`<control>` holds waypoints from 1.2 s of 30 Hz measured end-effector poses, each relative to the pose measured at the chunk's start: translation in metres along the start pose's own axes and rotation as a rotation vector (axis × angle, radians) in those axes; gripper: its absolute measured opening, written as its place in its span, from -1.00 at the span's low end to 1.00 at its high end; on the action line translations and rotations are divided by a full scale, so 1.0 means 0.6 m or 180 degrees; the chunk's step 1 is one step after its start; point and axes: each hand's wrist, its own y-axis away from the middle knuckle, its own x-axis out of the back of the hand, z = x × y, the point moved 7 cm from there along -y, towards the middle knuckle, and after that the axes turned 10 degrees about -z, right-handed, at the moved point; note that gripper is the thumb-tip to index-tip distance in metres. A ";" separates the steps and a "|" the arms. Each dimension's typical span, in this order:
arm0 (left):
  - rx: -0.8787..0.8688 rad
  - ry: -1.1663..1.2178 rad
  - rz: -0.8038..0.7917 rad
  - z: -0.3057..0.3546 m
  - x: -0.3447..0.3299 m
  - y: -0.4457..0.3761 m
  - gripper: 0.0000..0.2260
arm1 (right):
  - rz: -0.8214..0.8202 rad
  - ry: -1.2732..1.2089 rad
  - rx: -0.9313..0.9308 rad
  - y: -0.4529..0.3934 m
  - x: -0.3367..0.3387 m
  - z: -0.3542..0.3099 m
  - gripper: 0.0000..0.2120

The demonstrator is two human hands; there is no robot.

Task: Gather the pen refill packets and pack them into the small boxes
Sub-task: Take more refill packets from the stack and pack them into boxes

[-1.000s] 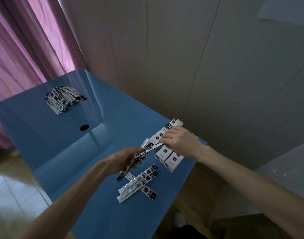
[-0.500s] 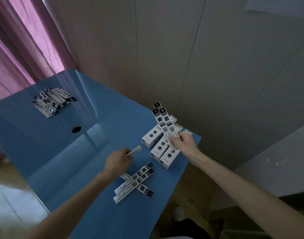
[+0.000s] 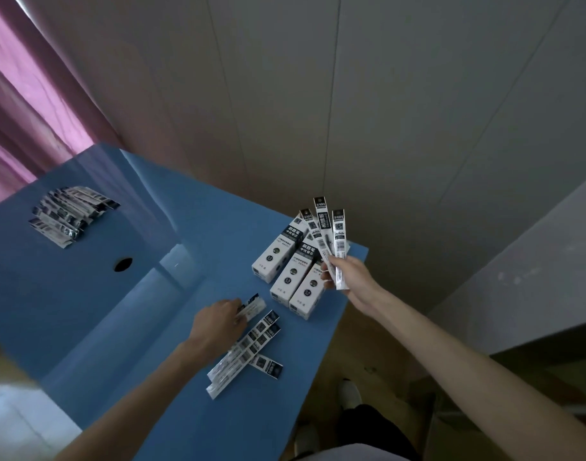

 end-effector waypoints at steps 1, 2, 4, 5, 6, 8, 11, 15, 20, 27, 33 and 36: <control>0.0016 -0.0114 -0.0022 0.002 0.002 -0.001 -0.83 | 0.0027 -0.0019 0.0009 -0.002 0.004 -0.001 -0.78; 0.0029 -0.0259 -0.0038 0.004 0.006 -0.003 -0.81 | 0.0036 -0.0034 0.0031 -0.004 0.008 -0.002 -0.79; 0.0054 -0.0654 -0.0044 0.011 0.016 -0.009 -0.76 | 0.0030 -0.0048 0.0065 -0.007 0.011 -0.008 -0.81; 0.0062 -0.0882 -0.0032 0.017 0.024 -0.012 -0.72 | 0.0028 -0.0053 0.0072 -0.009 0.013 -0.010 -0.80; 0.0070 -0.1064 0.0004 0.024 0.033 -0.015 -0.69 | 0.0024 -0.0050 0.0082 -0.011 0.014 -0.012 -0.79; 0.0099 -0.1262 0.0122 0.042 0.056 -0.021 -0.66 | 0.0022 0.0013 0.0102 -0.015 0.018 -0.018 -0.78; -0.0015 -0.1149 0.0379 0.082 0.094 -0.035 -0.72 | -0.0017 0.0076 0.0123 -0.019 0.024 -0.028 -0.81; -0.0307 -0.0222 0.0482 0.140 0.127 -0.074 -0.74 | 0.0012 0.0107 0.0171 -0.021 0.036 -0.054 -0.84; -0.0422 -0.0392 0.0448 0.197 0.128 -0.113 -0.71 | 0.0085 0.0303 0.0210 -0.034 0.056 -0.083 -0.74; -0.0289 -0.0510 0.0245 0.206 0.115 -0.130 -0.62 | 0.0233 0.0573 0.0235 -0.039 0.076 -0.105 -0.75; -0.0247 0.0103 0.0418 0.180 0.131 -0.104 -0.63 | 0.0454 0.0845 0.0299 -0.075 0.079 -0.102 -0.47; -0.0203 0.0351 0.0646 0.163 0.147 -0.082 -0.57 | 0.0558 0.0998 0.0473 -0.069 0.051 -0.132 -0.44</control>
